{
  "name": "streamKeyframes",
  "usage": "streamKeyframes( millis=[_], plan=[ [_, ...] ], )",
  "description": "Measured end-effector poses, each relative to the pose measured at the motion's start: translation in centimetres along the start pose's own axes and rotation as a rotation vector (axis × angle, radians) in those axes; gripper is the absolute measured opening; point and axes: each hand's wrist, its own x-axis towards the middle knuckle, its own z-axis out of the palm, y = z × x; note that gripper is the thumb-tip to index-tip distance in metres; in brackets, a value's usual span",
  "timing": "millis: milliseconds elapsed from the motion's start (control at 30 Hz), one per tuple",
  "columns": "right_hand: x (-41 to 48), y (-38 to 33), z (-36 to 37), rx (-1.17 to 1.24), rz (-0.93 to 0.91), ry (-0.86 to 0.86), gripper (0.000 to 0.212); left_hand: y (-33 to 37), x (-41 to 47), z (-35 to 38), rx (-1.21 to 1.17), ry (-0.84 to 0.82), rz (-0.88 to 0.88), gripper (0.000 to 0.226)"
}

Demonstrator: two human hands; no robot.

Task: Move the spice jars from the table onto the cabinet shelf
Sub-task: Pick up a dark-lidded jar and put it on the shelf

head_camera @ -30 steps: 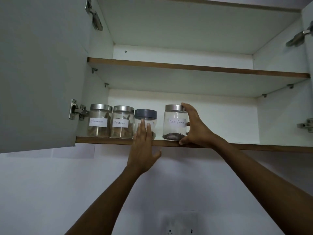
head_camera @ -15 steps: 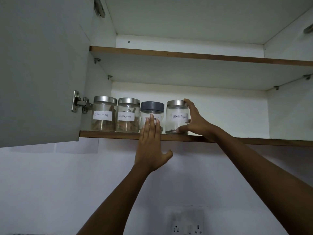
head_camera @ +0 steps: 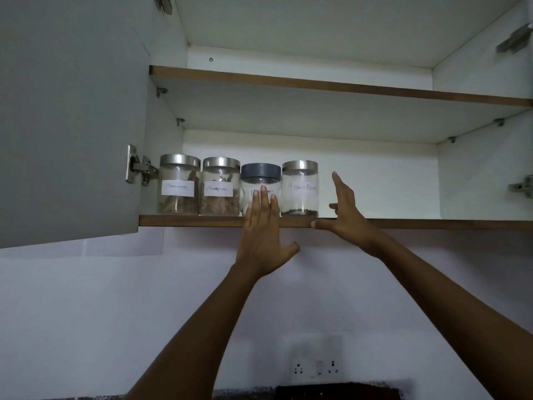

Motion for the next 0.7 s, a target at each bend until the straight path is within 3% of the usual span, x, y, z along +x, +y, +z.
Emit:
streamKeyframes(
  millis=[167, 333, 467, 700],
  plan=[
    [-5.9, 0.8, -2.2, -0.066, -0.007, 0.148, 0.079, 3.1, -2.7, -1.3, -0.262, 0.130, 0.083, 0.081],
    [-13.3, 3.1, -5.3, -0.078, 0.053, 0.230, 0.021, 8.7, -7.3, 0.2, -0.377, 0.064, 0.208, 0.042],
    [-19.9, 6.3, -8.6, -0.040, 0.115, 0.168, 0.018, 13.3, -10.5, 3.2, -0.456, -0.123, 0.242, 0.034],
    [-31.7, 15.9, -13.5, -0.014, 0.382, 0.018, 0.029, 22.7, -17.5, 11.3, -0.745, -0.490, 0.085, 0.030]
  ],
)
